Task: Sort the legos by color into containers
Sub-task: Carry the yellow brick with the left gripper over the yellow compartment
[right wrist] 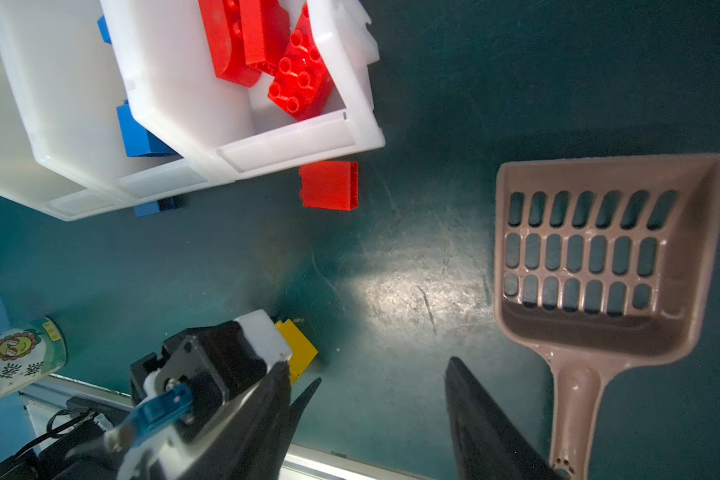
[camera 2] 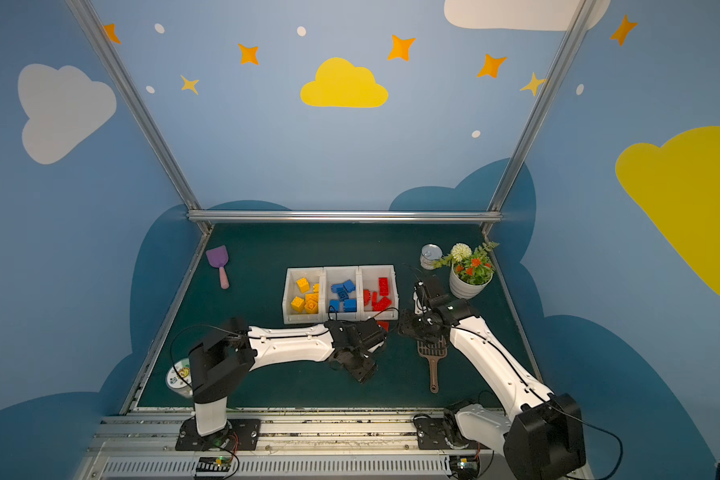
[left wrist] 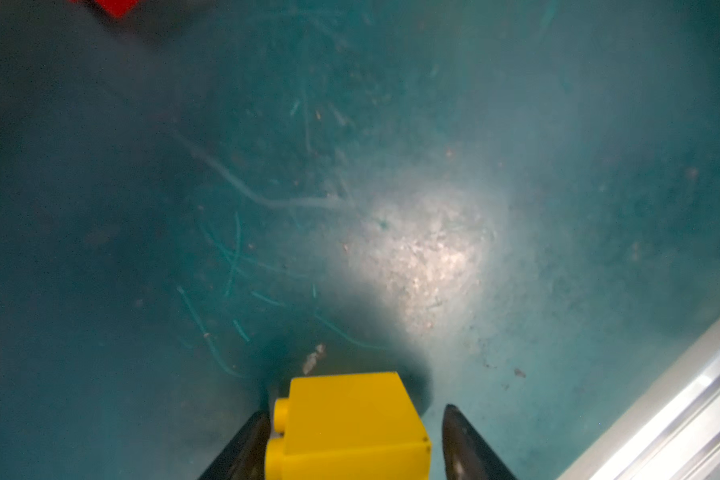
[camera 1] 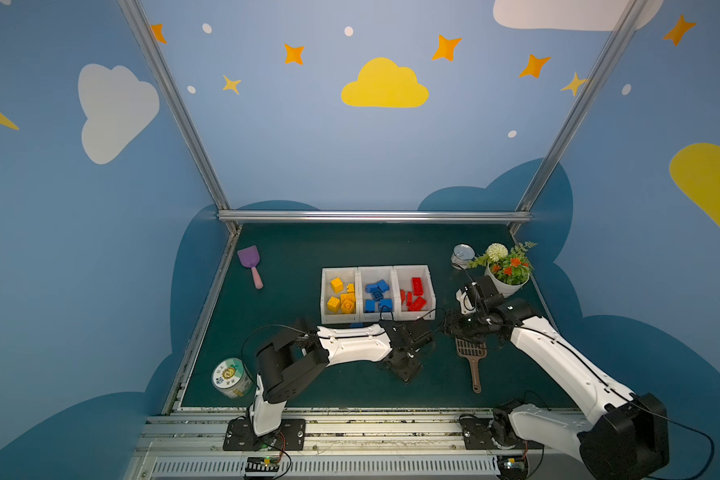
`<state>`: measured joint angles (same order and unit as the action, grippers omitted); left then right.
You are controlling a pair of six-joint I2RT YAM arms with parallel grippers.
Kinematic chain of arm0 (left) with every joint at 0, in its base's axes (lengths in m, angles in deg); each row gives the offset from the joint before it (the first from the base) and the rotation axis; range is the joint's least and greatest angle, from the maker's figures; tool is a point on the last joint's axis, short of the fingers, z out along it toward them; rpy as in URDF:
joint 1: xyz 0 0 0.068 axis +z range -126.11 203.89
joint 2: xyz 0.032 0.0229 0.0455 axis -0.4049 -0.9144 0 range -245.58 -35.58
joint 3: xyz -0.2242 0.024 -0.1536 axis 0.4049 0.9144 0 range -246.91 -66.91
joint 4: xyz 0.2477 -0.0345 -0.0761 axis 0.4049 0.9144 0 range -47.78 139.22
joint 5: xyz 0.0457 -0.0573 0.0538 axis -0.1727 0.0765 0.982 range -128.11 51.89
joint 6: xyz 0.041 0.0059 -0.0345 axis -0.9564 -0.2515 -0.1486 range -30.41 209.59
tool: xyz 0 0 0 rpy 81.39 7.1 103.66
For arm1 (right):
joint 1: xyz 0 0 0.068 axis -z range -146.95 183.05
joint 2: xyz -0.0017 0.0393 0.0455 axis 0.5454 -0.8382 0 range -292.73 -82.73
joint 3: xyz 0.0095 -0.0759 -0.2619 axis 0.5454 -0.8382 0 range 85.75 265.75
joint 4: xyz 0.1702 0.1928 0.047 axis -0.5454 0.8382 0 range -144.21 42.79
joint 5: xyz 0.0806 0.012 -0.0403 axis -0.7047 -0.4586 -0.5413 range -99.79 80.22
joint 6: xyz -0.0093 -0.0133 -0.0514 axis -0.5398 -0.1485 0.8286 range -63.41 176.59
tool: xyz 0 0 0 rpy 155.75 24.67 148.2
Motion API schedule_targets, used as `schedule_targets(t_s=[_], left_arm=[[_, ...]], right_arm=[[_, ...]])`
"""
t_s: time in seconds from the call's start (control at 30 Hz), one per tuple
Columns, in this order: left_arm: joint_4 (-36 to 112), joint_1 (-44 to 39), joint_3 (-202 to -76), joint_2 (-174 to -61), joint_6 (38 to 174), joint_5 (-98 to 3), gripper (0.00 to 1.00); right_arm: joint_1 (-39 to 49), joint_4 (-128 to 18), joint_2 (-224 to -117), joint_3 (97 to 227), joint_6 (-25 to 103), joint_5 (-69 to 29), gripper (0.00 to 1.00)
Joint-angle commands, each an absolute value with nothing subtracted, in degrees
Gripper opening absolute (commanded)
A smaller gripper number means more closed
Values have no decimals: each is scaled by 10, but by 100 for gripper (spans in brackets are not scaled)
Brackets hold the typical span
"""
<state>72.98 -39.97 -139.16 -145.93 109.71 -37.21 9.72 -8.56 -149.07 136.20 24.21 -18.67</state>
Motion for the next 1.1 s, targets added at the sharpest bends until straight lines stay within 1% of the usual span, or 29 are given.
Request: schedule_targets(t_s=[0.0,0.17,0.4,0.57,0.77,0.93,1.07], left_arm=[[741,-400,-1396,-1477,1105,-372,60],[743,-400,-1395,-1476,1107,-367,49],[741,-400,-1390,-1470,1111,-364,41],[734,-400,-1384,-1462,1115,-362,39],[734,-393,-1374,-1426,1116,-353,38],[747,-362,-1370,-1379,1112,-348,38],[755,-313,-1371,-1325,1099,-342,38]], right_arm=[[102,-76,-1475,1357,241,-184,60],[103,-76,-1474,1356,239,-185,60],[103,-74,-1472,1355,238,-187,60],[103,-70,-1464,1352,237,-184,60],[104,-70,-1454,1346,235,-184,60],[104,-70,-1450,1342,233,-184,60],[104,-71,-1450,1340,233,-185,60]])
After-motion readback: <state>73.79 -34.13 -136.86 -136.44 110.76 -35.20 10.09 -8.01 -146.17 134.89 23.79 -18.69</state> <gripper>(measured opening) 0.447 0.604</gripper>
